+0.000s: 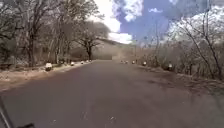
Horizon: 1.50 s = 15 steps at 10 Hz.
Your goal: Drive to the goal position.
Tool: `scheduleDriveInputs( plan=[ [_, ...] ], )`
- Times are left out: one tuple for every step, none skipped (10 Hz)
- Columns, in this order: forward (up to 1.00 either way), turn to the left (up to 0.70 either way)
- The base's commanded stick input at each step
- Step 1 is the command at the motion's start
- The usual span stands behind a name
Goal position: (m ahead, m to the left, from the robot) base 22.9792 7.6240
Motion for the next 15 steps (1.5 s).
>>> scheduleDriveInputs(
  plan=[
    [0.7, 0.0],
    [0.7, 0.0],
    [0.7, 0.0],
    [0.7, 0.0],
    [0.7, 0.0],
    [0.7, 0.0],
    [0.7, 0.0],
    [0.7, 0.0],
    [0.7, 0.0],
    [0.7, 0.0],
    [0.7, 0.0],
    [0.7, 0.0],
    [0.7, 0.0],
    [0.7, 0.0],
    [0.7, 0.0]
  ],
)
